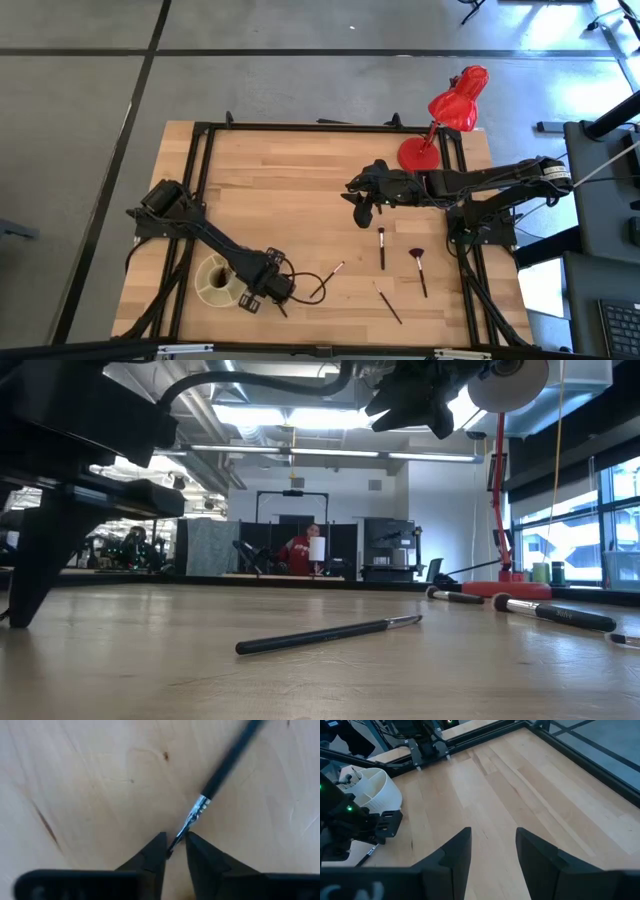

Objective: Put items in baskets/containers
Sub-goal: Put the black eyeshadow brush into the white organizer

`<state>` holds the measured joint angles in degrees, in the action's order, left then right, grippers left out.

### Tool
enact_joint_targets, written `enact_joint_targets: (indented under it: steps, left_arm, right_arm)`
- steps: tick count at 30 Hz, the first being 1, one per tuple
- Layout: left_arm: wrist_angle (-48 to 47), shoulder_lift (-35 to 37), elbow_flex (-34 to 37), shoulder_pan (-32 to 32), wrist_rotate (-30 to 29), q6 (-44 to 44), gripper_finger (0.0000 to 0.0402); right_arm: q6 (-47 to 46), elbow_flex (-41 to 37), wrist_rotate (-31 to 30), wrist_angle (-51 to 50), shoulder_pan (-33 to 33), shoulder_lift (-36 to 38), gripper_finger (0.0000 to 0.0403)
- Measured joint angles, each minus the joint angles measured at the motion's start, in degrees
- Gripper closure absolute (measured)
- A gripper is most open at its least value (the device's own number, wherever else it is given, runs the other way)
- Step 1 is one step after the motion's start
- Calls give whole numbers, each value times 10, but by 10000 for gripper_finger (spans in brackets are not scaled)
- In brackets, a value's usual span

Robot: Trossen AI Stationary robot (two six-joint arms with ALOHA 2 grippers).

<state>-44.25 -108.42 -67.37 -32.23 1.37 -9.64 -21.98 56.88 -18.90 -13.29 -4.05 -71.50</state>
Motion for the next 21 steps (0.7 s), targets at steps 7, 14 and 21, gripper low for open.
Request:
enact_joint_targets:
  steps: [7,14,21]
  left_arm:
    - [-9,-2,-7,-4,-35,41,391]
    - [-169,-4,-116,-42,-255,177,394]
    - [-436,-3,-277,-86,-460,264,385]
  right_arm:
    - [0,0,0,0,0,0,250]
    - [1,0,0,0,0,0,250]
    - [2,0,0,-1,0,0,250]
